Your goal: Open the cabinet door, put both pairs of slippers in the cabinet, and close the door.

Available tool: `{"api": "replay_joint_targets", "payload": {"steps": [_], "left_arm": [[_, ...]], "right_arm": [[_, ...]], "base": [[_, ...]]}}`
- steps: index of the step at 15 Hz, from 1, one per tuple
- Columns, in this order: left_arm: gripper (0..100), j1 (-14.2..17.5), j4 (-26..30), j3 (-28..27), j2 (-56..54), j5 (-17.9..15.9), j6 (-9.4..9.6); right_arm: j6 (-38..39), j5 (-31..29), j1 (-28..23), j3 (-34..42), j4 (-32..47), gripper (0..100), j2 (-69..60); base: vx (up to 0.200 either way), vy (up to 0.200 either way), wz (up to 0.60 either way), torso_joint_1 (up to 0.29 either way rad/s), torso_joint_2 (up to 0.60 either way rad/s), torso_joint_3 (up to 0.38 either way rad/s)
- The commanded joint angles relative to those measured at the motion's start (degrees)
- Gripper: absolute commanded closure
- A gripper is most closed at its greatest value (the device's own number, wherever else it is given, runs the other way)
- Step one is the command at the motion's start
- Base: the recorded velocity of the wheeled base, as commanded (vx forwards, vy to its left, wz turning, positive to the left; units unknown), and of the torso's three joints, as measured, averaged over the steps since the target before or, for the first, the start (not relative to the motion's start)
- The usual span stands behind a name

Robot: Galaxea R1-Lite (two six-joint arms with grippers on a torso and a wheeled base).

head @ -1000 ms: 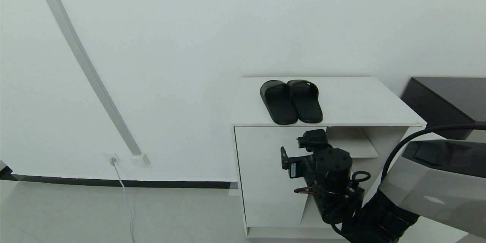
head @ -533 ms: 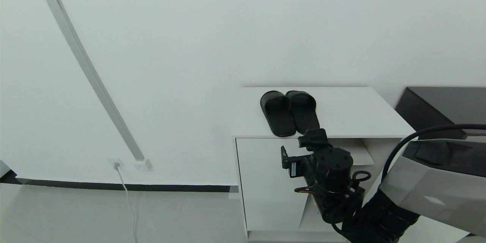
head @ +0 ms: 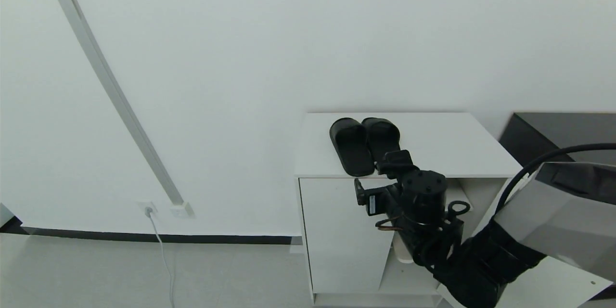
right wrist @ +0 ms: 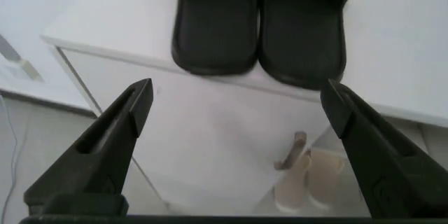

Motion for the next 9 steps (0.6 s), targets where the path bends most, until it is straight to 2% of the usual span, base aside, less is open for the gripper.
{"api": "replay_joint_targets", "payload": {"steps": [1, 2, 3, 5, 7, 9], "left_arm": [[100, 0.0, 0.02, -0.01, 0.05, -0.02, 0.02], [100, 0.0, 0.02, -0.01, 0.05, -0.02, 0.02], [100, 0.0, 0.02, -0.01, 0.05, -0.02, 0.11], [100, 0.0, 0.02, -0.01, 0.05, -0.11, 0.11], [100, 0.0, 0.02, -0.01, 0.05, -0.19, 0.11], [100, 0.0, 0.02, -0.01, 0.05, -0.19, 0.11]], "right_arm": [[4.67, 0.04, -1.37, -10.35, 15.96, 0, -5.09], [5.46, 0.04, -1.37, -12.19, 19.83, 0, -5.8], [8.1, -0.05, -1.37, -17.12, 28.7, 0, -7.29], [11.0, -0.13, -1.37, -19.58, 34.95, 0, -8.7], [12.49, -0.13, -1.2, -19.22, 35.65, 0, -9.14], [12.58, -0.13, -1.2, -18.52, 35.47, 0, -8.78]], "base": [[0.0, 0.0, 0.0, 0.0, 0.0, 0.0], [0.0, 0.0, 0.0, 0.0, 0.0, 0.0], [0.0, 0.0, 0.0, 0.0, 0.0, 0.0], [0.0, 0.0, 0.0, 0.0, 0.0, 0.0], [0.0, 0.0, 0.0, 0.0, 0.0, 0.0], [0.2, 0.0, 0.0, 0.002, 0.0, 0.005]]}}
